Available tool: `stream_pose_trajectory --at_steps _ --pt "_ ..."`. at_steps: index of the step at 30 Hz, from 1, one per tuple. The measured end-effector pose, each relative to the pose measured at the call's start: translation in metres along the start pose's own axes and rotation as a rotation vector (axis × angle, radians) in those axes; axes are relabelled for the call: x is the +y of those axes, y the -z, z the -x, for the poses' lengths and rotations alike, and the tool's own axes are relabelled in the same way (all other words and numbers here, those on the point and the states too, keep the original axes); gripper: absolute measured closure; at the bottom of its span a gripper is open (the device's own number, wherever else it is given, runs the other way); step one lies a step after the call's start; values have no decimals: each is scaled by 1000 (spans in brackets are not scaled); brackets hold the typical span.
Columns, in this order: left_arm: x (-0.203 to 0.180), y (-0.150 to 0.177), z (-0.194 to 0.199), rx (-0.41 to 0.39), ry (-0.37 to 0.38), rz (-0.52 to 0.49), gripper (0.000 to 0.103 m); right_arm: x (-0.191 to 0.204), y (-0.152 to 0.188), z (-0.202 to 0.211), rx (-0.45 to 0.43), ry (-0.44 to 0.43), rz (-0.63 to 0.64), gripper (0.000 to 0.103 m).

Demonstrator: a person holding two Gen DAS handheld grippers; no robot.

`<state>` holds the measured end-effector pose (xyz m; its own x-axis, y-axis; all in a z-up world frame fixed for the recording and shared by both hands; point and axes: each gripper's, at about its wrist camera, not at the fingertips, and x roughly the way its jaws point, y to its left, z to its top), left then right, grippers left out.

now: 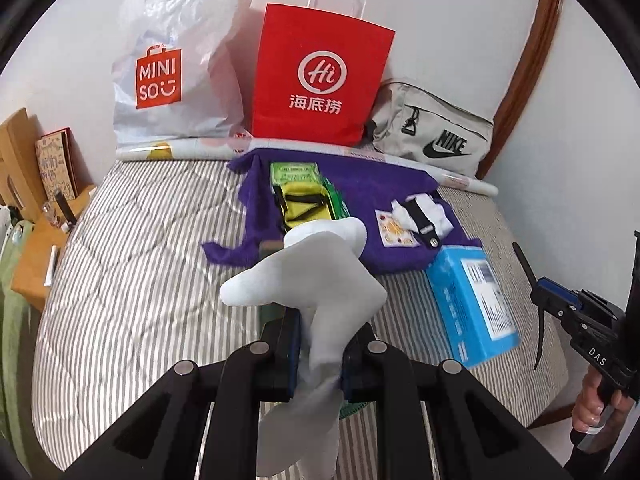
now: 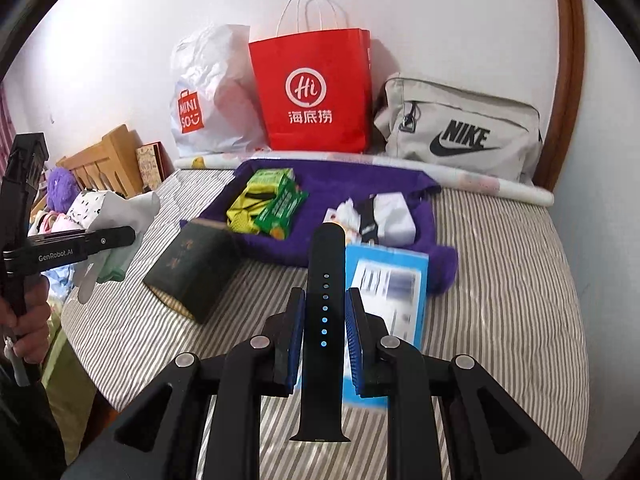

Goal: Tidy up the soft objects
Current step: 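Lower the strap onto the cloth and open the right tool while the left tool lowers the glove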

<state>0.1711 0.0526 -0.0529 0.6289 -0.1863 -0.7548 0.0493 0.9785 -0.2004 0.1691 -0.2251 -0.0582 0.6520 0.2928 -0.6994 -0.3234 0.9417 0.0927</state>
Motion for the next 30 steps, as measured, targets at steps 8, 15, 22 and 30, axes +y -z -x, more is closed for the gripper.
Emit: stream_pose_trajectory --at_steps 8,15,22,30 --pt "6 -28 -20 -6 -12 15 88 -12 -32 -23 10 -10 5 83" --pt "13 -50 -46 15 -19 25 88 -25 -62 -51 14 -5 25 83" --pt "18 -71 -77 55 -32 28 88 -41 -97 -99 31 1 29 83" --pt "20 -96 -112 86 10 32 88 -56 -114 -146 84 40 42 83"
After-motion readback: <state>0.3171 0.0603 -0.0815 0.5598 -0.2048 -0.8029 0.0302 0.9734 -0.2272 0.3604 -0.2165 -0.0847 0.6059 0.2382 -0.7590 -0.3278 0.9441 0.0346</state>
